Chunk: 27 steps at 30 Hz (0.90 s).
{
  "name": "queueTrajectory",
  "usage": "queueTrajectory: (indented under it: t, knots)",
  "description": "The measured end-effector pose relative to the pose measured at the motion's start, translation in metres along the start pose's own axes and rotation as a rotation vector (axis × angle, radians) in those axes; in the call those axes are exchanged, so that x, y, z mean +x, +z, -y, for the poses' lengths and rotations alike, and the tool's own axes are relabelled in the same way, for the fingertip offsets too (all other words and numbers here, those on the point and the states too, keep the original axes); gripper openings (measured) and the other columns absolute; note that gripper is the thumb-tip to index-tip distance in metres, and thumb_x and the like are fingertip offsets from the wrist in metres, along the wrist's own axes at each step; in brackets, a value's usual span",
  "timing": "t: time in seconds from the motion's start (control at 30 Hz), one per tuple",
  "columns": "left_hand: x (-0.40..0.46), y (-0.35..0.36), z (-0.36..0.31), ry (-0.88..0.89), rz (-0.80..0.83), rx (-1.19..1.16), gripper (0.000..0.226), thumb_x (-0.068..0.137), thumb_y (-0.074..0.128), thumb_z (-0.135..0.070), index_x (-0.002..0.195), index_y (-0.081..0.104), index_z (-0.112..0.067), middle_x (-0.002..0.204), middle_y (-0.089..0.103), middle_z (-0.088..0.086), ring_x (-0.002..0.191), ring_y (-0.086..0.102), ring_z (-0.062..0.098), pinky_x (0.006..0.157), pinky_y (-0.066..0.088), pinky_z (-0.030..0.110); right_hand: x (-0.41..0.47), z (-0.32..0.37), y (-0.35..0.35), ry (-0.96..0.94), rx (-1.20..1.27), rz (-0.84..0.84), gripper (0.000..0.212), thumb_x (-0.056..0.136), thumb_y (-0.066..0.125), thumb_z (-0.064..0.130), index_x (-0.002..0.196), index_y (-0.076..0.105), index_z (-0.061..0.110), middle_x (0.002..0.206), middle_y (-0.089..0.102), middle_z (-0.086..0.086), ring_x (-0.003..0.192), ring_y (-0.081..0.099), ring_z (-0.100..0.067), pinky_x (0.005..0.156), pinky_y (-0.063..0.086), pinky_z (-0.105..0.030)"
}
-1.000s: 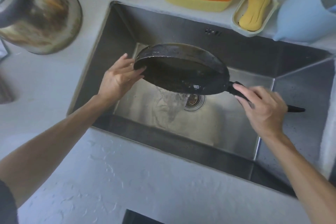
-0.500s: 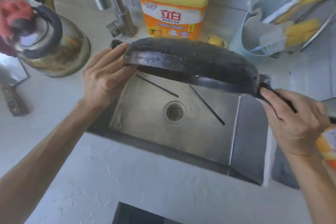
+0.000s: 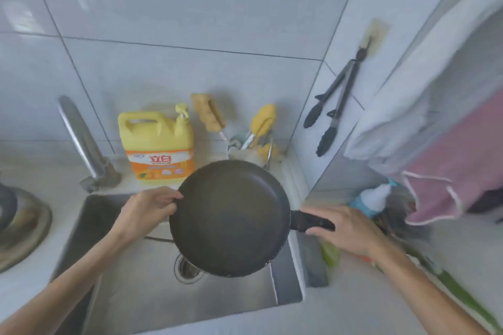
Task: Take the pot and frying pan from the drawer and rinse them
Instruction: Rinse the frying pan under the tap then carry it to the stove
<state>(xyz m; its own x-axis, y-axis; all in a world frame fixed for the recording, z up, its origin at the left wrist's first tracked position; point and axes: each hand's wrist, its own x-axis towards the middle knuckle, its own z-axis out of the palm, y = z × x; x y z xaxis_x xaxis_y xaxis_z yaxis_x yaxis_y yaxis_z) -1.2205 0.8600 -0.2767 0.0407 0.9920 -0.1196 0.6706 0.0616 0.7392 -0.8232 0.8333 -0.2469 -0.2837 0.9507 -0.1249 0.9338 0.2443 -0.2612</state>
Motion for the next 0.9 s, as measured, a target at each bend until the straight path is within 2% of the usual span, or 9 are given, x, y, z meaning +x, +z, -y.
queueTrajectory:
  t: [0.07, 0.2, 0.3, 0.37, 0.47, 0.57, 0.7, 0.83, 0.9]
  knots:
    - [0.015, 0.006, -0.022, 0.077, 0.075, -0.024, 0.033, 0.073, 0.064, -0.022, 0.080, 0.064, -0.054, 0.084, 0.073, -0.016, 0.090, 0.067, 0.004, 0.080, 0.048, 0.028, -0.030, -0.001, -0.019, 0.087, -0.035, -0.020, 0.048, 0.082, 0.060, 0.053, 0.127, 0.045, 0.056, 0.128, 0.056, 0.026, 0.114, 0.054, 0.000, 0.091, 0.041, -0.019]
    - [0.036, 0.031, -0.079, 0.199, 0.172, -0.056, 0.023, 0.069, 0.065, -0.025, 0.074, 0.067, -0.048, 0.078, 0.073, -0.006, 0.079, 0.066, 0.011, 0.068, 0.045, 0.023, -0.095, -0.013, -0.048, 0.268, -0.090, -0.127, 0.049, 0.082, 0.055, 0.059, 0.129, 0.043, 0.056, 0.129, 0.058, 0.020, 0.119, 0.055, -0.007, 0.094, 0.044, -0.029]
    - [0.036, 0.052, -0.130, 0.303, 0.258, -0.070, 0.025, 0.060, 0.057, -0.035, 0.078, 0.067, -0.050, 0.082, 0.073, -0.006, 0.076, 0.064, 0.011, 0.071, 0.046, 0.029, -0.152, -0.026, -0.065, 0.397, -0.155, -0.207, 0.047, 0.083, 0.053, 0.059, 0.128, 0.045, 0.052, 0.129, 0.059, 0.019, 0.117, 0.055, -0.009, 0.092, 0.044, -0.031]
    - [0.031, 0.070, -0.167, 0.377, 0.322, -0.097, 0.022, 0.068, 0.066, -0.030, 0.078, 0.069, -0.049, 0.080, 0.074, -0.006, 0.078, 0.063, 0.010, 0.074, 0.046, 0.031, -0.195, -0.034, -0.077, 0.472, -0.169, -0.256, 0.046, 0.083, 0.053, 0.060, 0.127, 0.047, 0.050, 0.125, 0.061, 0.020, 0.111, 0.058, -0.008, 0.089, 0.044, -0.028]
    - [0.014, 0.102, -0.225, 0.527, 0.407, -0.065, 0.035, 0.080, 0.069, -0.016, 0.074, 0.069, -0.050, 0.069, 0.071, -0.016, 0.064, 0.060, 0.006, 0.065, 0.046, 0.029, -0.269, -0.041, -0.091, 0.598, -0.104, -0.338, 0.054, 0.075, 0.044, 0.074, 0.121, 0.054, 0.047, 0.112, 0.067, 0.021, 0.098, 0.062, -0.005, 0.073, 0.042, -0.022]
    - [-0.013, 0.137, -0.285, 0.653, 0.516, -0.034, 0.032, 0.080, 0.070, -0.016, 0.077, 0.070, -0.049, 0.076, 0.073, -0.014, 0.079, 0.065, 0.012, 0.073, 0.045, 0.028, -0.345, -0.044, -0.099, 0.744, -0.026, -0.418, 0.040, 0.075, 0.057, 0.066, 0.109, 0.060, 0.045, 0.087, 0.066, 0.025, 0.081, 0.059, 0.001, 0.061, 0.035, -0.012]
    - [-0.058, 0.204, -0.367, 0.822, 0.657, -0.103, 0.017, 0.074, 0.075, -0.021, 0.082, 0.075, -0.036, 0.063, 0.066, -0.033, 0.064, 0.061, -0.015, 0.065, 0.043, 0.007, -0.451, -0.050, -0.097, 0.981, 0.096, -0.541, 0.036, 0.069, 0.069, 0.060, 0.101, 0.063, 0.045, 0.082, 0.064, 0.032, 0.083, 0.058, 0.008, 0.073, 0.041, -0.014]
    - [-0.138, 0.286, -0.457, 0.972, 0.823, -0.156, 0.030, 0.080, 0.068, -0.001, 0.082, 0.075, -0.030, 0.051, 0.066, -0.018, 0.047, 0.055, -0.013, 0.052, 0.043, 0.004, -0.570, -0.059, -0.088, 1.181, 0.162, -0.669, 0.035, 0.067, 0.073, 0.057, 0.099, 0.065, 0.048, 0.085, 0.067, 0.030, 0.088, 0.060, 0.007, 0.080, 0.044, -0.021]
    - [-0.188, 0.330, -0.500, 1.019, 0.891, -0.169, 0.028, 0.080, 0.067, 0.001, 0.085, 0.075, -0.025, 0.055, 0.067, -0.015, 0.056, 0.059, -0.012, 0.048, 0.038, -0.002, -0.631, -0.061, -0.083, 1.251, 0.180, -0.721, 0.027, 0.067, 0.074, 0.054, 0.093, 0.064, 0.053, 0.081, 0.065, 0.036, 0.086, 0.060, 0.011, 0.080, 0.043, -0.019]
